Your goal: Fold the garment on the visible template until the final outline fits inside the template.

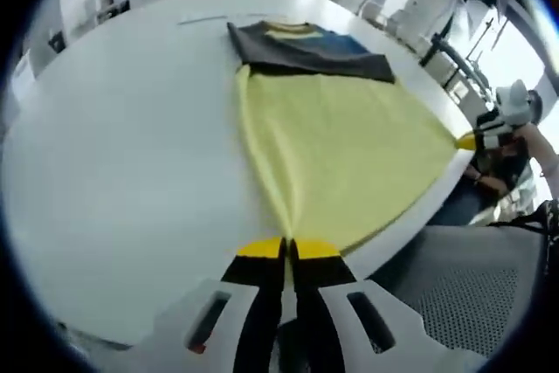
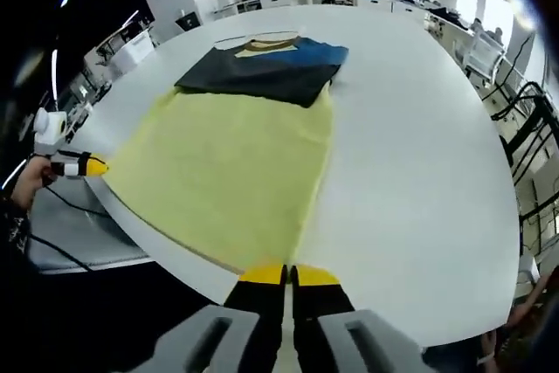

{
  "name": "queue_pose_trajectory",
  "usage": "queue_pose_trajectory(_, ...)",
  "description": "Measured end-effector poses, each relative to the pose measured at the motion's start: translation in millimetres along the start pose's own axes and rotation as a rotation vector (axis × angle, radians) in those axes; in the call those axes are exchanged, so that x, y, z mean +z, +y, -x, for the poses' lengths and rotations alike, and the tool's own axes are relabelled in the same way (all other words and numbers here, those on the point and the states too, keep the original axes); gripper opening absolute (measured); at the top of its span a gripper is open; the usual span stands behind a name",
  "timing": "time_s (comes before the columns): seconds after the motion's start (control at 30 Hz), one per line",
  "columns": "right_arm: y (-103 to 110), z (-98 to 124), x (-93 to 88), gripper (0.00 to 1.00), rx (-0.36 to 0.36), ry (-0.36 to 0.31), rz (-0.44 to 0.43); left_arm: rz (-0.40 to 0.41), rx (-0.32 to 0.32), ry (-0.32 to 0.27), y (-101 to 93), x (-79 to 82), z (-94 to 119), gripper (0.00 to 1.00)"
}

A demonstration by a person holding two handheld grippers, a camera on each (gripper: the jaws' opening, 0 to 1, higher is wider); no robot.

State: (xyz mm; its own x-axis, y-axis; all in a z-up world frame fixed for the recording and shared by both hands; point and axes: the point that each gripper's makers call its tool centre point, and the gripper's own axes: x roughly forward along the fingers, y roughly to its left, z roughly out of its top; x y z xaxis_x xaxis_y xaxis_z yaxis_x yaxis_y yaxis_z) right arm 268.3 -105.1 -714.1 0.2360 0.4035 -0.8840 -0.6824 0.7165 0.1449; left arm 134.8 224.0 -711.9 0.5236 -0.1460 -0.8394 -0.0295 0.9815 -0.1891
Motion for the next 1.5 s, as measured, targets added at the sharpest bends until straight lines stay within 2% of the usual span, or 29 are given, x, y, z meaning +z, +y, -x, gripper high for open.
queue_pose_trajectory(0.5,11,12,-21.2,0.0,0.009,0.014,-0.007,0.023,-0.022,0.033,-8.9,-23.0,16,0.0)
queue_pose_trajectory(0.63,12,17,-20.8,0.0,-0.002,0.012,0.001,0.028,-0.029,0.041,-13.4,-26.3,19,0.0)
queue_pose_trajectory(0.7,12,21,-16.5,0.0,-0.004,0.001,0.004,0.042,-0.034,0.036,-15.7,-22.6,23,0.0)
queue_pose_trajectory(0.8,8,27,-4.9,0.0,-0.012,-0.033,-0.01,0.043,-0.037,0.022,-16.4,-12.9,29,0.0)
queue_pose_trajectory(0.9,5,32,8.5,0.0,-0.019,-0.074,-0.03,0.038,-0.029,-0.024,-13.7,4.7,37,0.0)
queue_pose_trajectory(1.2,-5,51,67.7,0.0,-0.05,-0.213,-0.038,0.045,-0.02,-0.136,-6.0,55.0,50,0.0)
queue_pose_trajectory(1.33,-10,56,88.2,0.0,-0.06,-0.251,-0.039,0.045,-0.015,-0.177,-2.6,77.8,54,0.0)
queue_pose_trajectory(1.5,-14,57,109.5,0.0,-0.072,-0.282,-0.027,0.038,-0.009,-0.211,1.5,97.6,56,0.0)
